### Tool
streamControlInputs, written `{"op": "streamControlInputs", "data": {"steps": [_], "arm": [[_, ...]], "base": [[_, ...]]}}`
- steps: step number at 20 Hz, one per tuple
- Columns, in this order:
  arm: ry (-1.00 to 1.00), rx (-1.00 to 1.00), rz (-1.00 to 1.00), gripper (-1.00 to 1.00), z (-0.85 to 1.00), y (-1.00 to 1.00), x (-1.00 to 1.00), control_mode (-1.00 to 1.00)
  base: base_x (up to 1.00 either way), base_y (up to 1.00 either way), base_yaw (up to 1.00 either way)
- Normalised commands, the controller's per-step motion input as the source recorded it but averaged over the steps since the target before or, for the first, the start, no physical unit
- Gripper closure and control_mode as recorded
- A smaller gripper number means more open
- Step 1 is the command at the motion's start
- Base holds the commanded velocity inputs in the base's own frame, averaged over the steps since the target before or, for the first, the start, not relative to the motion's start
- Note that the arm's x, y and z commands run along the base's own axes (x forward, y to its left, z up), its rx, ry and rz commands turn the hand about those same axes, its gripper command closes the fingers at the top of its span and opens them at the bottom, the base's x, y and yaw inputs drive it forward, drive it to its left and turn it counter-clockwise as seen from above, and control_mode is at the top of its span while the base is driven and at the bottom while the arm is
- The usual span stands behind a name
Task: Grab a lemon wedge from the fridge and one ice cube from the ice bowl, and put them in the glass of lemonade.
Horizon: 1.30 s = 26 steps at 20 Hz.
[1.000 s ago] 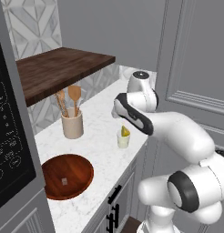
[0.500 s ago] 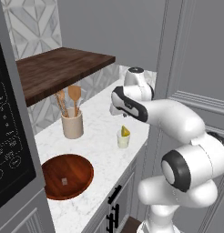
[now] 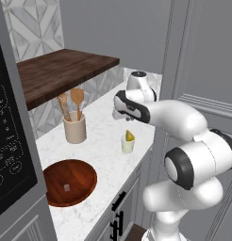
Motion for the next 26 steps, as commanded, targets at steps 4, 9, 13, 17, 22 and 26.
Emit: {"op": "streamControlInputs", "data": {"steps": [4,9,13,17,22,26], "arm": [[-0.01,0.00,0.00,1.00,-0.31,0.00,0.00,-1.00],[-0.03,0.00,0.00,1.00,-0.35,0.00,0.03,-1.00],[-0.03,0.00,0.00,1.00,-0.31,0.00,-0.08,-1.00],[-0.04,0.00,0.00,1.00,0.00,0.00,-0.25,-1.00],[0.00,0.00,0.00,1.00,0.00,0.00,0.00,-1.00],[0.00,0.00,0.00,1.00,0.00,0.00,0.30,-1.00]], "base": [[0.00,0.00,0.00],[0.00,0.00,0.00],[0.00,0.00,0.00],[0.00,0.00,0.00],[0.00,0.00,0.00],[0.00,0.00,0.00]]}}
